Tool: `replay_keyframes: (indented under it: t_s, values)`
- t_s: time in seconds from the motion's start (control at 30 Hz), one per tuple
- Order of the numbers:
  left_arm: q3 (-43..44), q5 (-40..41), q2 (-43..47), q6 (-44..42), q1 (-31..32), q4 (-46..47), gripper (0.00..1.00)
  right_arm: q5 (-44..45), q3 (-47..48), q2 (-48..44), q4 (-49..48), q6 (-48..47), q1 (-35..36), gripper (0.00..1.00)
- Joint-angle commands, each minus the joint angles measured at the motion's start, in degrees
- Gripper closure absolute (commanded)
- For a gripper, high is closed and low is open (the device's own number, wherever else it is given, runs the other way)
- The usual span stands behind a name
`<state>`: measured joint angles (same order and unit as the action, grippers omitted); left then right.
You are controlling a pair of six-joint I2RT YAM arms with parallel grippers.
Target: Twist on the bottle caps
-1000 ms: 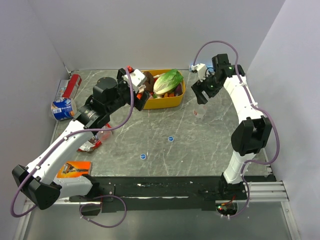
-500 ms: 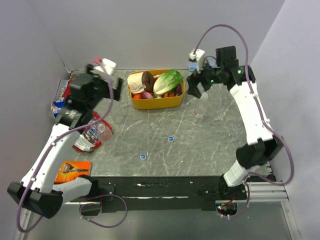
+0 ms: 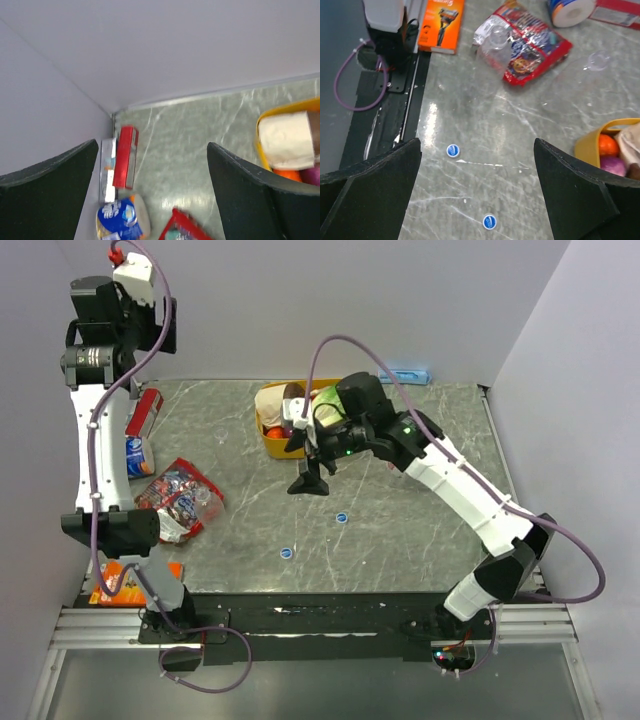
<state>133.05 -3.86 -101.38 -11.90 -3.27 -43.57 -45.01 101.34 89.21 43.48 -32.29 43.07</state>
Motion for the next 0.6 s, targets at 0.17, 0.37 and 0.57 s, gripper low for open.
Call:
replay_keyframes:
  t_s: [0.17, 0.37, 0.57]
  values:
    - [-36.8, 3.7, 30.8, 3.5, -3.1, 13.6, 0.04, -5.5, 1.3, 4.0, -1.9, -1.4, 1.6, 0.04]
    - [-59.6, 11.0, 50.4, 16.8, -5.1, 18.9, 0.04, 0.6, 1.9, 7.9, -5.3, -2.1, 5.7, 0.1]
    - [-65.2, 6.4, 58.7, 25.6, -10.2, 14.4, 0.04, 0.3, 10.6, 17.9, -11.0, 5.1, 8.6, 0.17]
